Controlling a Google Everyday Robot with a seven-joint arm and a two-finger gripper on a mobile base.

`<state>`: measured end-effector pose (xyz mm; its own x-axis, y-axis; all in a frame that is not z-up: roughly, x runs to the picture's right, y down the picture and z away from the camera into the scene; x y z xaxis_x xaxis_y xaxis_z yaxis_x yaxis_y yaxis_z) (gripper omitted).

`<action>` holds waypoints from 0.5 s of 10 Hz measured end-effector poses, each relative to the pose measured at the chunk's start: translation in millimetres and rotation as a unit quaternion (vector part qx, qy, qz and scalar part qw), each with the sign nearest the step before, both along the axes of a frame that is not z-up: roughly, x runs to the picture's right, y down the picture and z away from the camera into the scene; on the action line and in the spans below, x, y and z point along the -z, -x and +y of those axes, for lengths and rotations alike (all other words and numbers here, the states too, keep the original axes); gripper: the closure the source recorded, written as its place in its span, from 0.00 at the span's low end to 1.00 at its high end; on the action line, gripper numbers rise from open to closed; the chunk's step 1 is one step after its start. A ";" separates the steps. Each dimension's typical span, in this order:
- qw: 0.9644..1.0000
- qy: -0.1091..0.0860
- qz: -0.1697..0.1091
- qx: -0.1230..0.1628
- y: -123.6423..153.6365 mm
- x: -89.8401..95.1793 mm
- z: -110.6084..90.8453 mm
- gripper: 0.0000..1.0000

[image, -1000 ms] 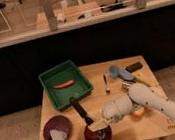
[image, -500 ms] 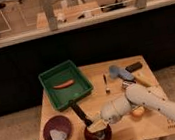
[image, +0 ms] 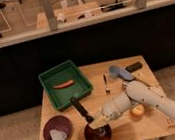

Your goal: Wipe red bowl with brush

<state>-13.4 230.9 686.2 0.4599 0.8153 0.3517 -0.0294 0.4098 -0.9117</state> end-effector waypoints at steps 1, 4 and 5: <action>1.000 0.000 -0.003 0.001 -0.1 -2.9 -0.7 1.00; 1.000 0.002 -0.018 0.011 12.0 -7.5 -0.6 1.00; 1.000 0.003 -0.021 0.013 15.4 -8.2 0.0 1.00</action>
